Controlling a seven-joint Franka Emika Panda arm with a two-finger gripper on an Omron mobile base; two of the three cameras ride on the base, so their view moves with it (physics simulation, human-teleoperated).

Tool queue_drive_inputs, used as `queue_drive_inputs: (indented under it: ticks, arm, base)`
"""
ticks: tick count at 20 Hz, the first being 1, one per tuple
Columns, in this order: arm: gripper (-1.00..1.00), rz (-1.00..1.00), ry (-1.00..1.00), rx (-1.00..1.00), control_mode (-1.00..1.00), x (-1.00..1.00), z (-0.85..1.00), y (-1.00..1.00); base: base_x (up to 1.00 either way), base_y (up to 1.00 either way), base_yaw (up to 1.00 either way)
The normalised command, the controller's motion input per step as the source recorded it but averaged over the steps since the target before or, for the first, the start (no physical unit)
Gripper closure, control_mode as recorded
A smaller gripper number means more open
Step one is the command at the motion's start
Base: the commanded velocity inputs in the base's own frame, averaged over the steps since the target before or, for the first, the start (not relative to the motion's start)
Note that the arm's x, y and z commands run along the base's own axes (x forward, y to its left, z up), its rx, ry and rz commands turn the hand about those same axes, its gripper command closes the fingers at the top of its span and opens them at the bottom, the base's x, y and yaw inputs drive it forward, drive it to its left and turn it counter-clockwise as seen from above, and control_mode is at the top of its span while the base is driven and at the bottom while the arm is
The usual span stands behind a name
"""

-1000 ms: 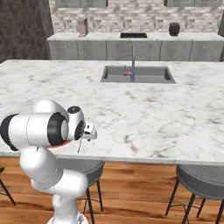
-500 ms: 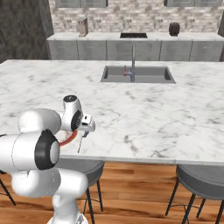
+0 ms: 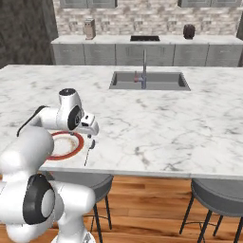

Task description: Take the fork and place it on the left side of the plate. Then take the spoon and place it on the right side of the plate. Make sure they're directly next to the plate.

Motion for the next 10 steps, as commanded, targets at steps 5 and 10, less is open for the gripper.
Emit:
queue_drive_inputs:
  ticks: [5,10]
  arm:
    - [-1.0,-0.07,0.06,0.0,-1.0,-0.66,0.69,0.0]
    - [-1.0,-0.03,0.0,0.0,-1.0,-0.76,0.5,-0.17]
  base:
    - [0.0,0.0,0.0]
    - [0.0,0.0,0.0]
